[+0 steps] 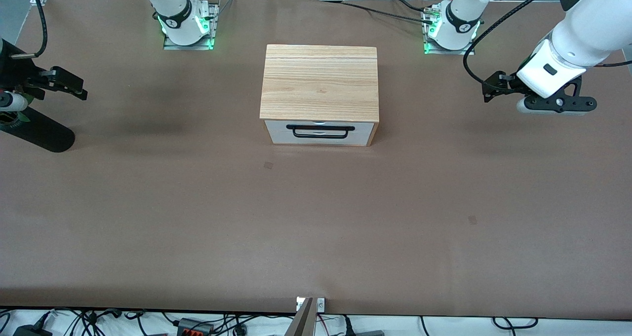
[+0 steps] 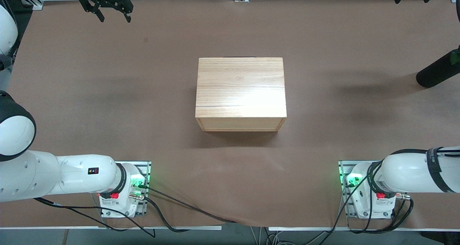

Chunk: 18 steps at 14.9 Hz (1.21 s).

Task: Pull top drawer with both arms simultaneously
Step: 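Raise both grippers from rest toward the wooden box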

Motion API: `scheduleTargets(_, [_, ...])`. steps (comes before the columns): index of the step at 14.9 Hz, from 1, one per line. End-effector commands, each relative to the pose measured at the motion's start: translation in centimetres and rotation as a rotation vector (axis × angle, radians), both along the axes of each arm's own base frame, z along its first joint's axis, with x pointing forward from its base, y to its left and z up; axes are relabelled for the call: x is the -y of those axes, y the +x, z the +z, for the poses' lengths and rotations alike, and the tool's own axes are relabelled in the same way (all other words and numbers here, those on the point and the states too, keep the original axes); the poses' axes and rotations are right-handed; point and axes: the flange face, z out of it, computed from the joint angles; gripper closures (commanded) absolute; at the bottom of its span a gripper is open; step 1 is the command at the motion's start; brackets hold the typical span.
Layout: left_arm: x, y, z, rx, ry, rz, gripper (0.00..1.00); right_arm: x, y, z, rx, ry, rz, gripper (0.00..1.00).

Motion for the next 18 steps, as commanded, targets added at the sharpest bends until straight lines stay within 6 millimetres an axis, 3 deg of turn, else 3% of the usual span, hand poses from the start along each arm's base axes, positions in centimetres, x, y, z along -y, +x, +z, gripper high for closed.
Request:
scheduleTargets(1, [-0.1,0.1,0.6,-0.018,-0.018,0.002,0.00,0.3,-0.1,0.6,-0.001,-0.008,-0.018,0.00])
scheduleTargets(8, [0.0,0.9,0.7,-0.049,-0.023,-0.002,0.00,0.4,-0.1,0.6,-0.001,-0.006,-0.021,0.00])
scheduleTargets(15, [0.6,2.4,-1.6,-0.102,-0.099,0.003,0.00,-0.3,0.0,-0.1,-0.031,-0.003,0.007,0.00])
scheduleTargets(18, [1.8,3.8,-4.5,-0.143,-0.201,0.016,0.00,-2.4,-0.3,-3.3,-0.193,-0.001,0.046,0.00])
